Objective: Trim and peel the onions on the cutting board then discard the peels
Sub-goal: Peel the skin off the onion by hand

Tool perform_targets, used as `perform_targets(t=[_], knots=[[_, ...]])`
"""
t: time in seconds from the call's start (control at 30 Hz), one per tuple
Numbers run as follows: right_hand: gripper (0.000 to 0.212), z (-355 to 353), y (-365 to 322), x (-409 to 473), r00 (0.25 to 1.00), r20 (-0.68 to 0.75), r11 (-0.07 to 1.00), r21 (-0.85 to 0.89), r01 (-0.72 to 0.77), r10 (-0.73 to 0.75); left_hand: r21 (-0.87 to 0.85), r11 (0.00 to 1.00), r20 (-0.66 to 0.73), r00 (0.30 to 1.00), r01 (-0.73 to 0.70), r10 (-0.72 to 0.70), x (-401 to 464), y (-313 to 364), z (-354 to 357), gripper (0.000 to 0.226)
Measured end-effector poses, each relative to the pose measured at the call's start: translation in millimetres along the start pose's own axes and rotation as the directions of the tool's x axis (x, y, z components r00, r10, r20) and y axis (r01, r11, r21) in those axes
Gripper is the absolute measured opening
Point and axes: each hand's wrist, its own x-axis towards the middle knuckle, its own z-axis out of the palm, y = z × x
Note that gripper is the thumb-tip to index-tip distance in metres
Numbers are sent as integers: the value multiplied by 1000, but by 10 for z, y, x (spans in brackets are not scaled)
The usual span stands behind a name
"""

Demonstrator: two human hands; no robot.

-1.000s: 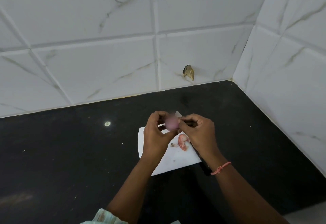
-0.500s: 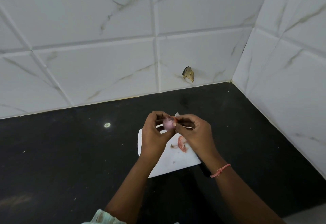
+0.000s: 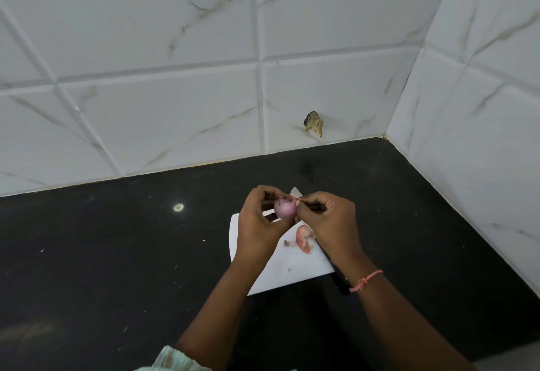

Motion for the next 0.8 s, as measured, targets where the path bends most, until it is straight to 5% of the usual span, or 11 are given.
perform_targets(t=[0.23,0.43,0.8], knots=[[5,4,-7,-9,999,-52,1000,0,3,-3,-56,998,12,1000,27,-26,-14,-4,-18,39],[25,36,-62,-25,996,71,996,73,-50,44,-23,1000,-15,1000,-3,2,7,-30,-25,33],[9,41,-38,-9,1000,14,1000,7,26,-26,38,999,-21,1000,-21,22,6,-51,-30,36]])
